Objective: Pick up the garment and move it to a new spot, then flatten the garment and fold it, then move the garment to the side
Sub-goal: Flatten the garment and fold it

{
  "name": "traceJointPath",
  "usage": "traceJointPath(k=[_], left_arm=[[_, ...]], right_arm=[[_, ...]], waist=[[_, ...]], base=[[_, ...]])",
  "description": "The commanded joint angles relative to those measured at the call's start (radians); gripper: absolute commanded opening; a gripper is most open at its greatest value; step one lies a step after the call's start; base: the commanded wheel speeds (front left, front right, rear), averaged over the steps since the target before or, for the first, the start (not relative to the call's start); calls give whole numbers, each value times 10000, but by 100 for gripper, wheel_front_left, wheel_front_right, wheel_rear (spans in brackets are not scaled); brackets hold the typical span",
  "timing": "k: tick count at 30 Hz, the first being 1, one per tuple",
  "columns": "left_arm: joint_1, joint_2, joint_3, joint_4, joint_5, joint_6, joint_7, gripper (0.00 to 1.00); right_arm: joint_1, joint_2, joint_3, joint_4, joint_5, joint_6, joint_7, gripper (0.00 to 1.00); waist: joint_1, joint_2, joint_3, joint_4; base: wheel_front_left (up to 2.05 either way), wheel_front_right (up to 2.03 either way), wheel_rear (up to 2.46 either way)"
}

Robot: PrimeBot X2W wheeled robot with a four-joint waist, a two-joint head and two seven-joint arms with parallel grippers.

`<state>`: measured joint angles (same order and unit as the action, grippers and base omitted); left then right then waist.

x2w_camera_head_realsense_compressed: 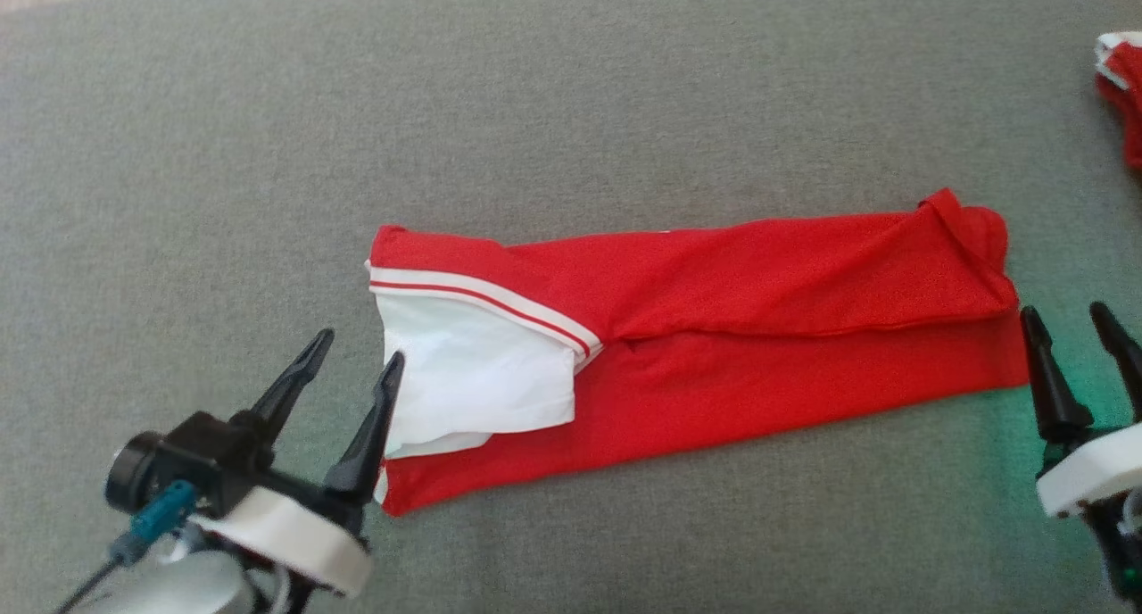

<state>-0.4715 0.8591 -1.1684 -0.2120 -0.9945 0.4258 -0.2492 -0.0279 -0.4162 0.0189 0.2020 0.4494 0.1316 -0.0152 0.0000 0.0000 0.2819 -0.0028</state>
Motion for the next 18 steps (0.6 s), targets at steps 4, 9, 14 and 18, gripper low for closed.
traceJointPath(k=[4, 9, 14, 18], left_arm=[[945, -898, 2288, -188, 1036, 768, -120, 100], [2397, -2264, 4136, -7, 3667, 1474, -123, 100], [3552, -3802, 5664, -70, 5568, 1485, -124, 100], [4087, -4849, 6250, -93, 6629, 987, -125, 100]], right_arm=[[347, 473, -303, -366, 177, -9, -313, 100], [113, 997, -617, 12, 179, -9, -138, 100], [-572, 1330, -1006, 918, 344, -9, 131, 100], [-1135, 1389, -1302, 2007, 485, -9, 488, 100]], waist=[[0, 0, -301, -110], [0, 0, -575, 67], [0, 0, -722, 452], [0, 0, -788, 777]], base=[[0, 0, 0], [0, 0, 0], [0, 0, 0], [0, 0, 0]])
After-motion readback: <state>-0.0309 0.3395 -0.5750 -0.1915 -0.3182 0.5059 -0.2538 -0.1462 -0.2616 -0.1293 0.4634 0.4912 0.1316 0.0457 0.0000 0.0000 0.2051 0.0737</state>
